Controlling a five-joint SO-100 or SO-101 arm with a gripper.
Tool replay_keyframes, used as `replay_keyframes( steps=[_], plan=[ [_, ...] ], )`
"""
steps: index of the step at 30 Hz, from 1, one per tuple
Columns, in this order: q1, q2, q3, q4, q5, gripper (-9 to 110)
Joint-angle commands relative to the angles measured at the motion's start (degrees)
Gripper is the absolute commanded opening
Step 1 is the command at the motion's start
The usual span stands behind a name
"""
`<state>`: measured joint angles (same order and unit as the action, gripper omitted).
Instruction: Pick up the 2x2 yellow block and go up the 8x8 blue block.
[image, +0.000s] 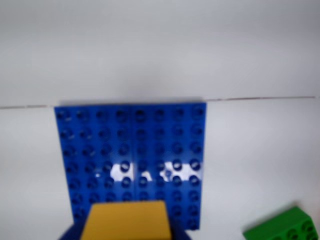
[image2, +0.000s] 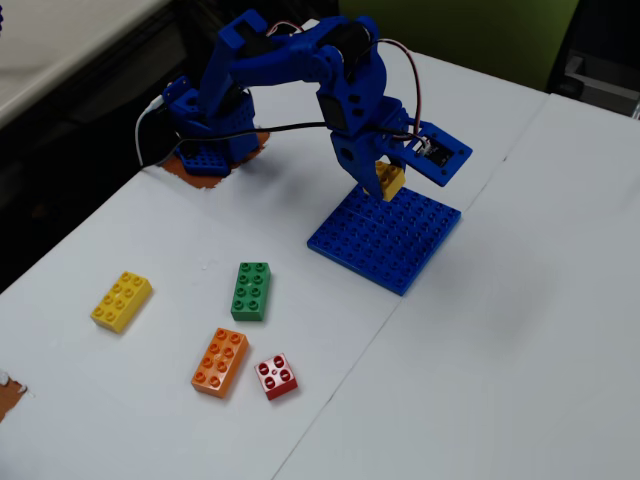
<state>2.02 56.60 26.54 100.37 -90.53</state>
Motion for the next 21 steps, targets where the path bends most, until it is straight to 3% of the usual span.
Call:
replay_keyframes(
  steps=[1, 21],
  plan=[
    [0.53, 2.81, -0.53, 0.18, -0.44, 0],
    [0.18, 2.81, -0.53, 0.18, -0.88, 0]
  ],
)
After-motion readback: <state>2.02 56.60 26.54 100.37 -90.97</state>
